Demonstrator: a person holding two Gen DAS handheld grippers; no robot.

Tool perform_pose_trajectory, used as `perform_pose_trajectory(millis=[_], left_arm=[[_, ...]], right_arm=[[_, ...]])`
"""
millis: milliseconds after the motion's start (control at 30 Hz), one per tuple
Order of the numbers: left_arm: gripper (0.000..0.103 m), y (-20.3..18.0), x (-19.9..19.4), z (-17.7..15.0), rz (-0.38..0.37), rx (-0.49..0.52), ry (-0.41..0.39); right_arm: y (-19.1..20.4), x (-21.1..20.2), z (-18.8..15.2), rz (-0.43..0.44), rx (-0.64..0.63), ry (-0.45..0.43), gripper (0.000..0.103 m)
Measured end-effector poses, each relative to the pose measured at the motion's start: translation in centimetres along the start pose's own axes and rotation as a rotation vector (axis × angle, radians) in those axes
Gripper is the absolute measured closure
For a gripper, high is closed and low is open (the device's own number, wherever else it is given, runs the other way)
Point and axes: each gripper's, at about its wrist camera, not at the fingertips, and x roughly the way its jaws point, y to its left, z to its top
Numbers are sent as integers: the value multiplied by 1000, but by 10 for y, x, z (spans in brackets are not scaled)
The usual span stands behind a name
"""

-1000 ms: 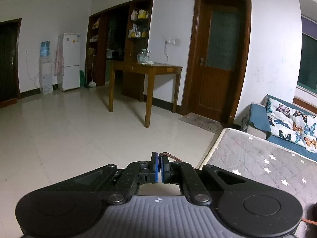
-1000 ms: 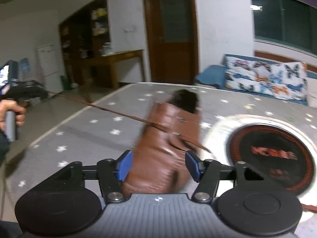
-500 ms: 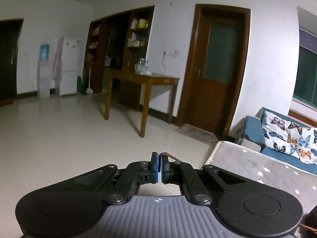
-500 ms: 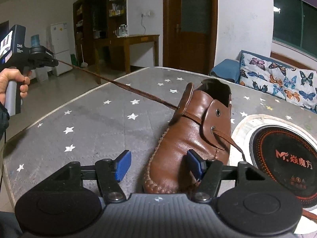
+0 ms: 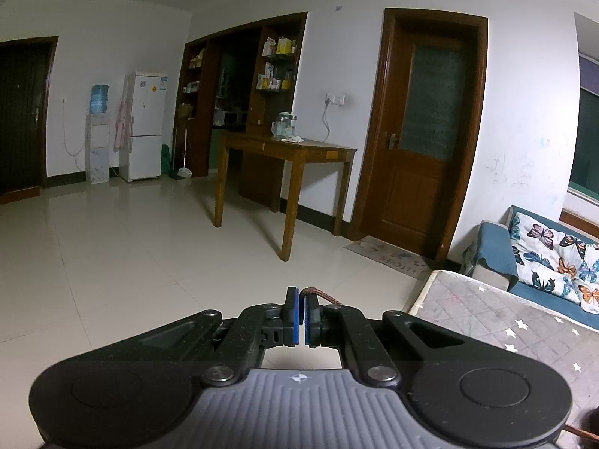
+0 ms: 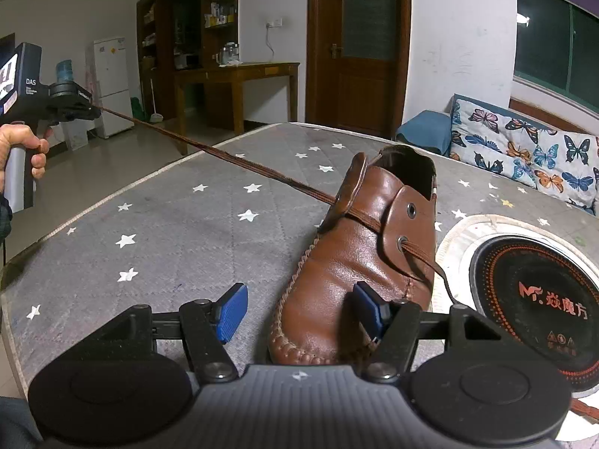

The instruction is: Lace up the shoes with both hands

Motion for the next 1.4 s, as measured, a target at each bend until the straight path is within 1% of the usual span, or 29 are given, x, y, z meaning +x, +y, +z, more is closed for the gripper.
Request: perform_pose_trajectory(millis=[367,667,1400], left_arm=[[100,-1,-2,0,16,13,-8],[100,5,-5,2,49,15,-23],[100,12,-5,4,59,19,-21]], right_arm=[[-2,0,-1,-1,4,-3,39],[-2,0,-2,-2,7,-4,39],[5,0,-1,-6,2,-3,39]])
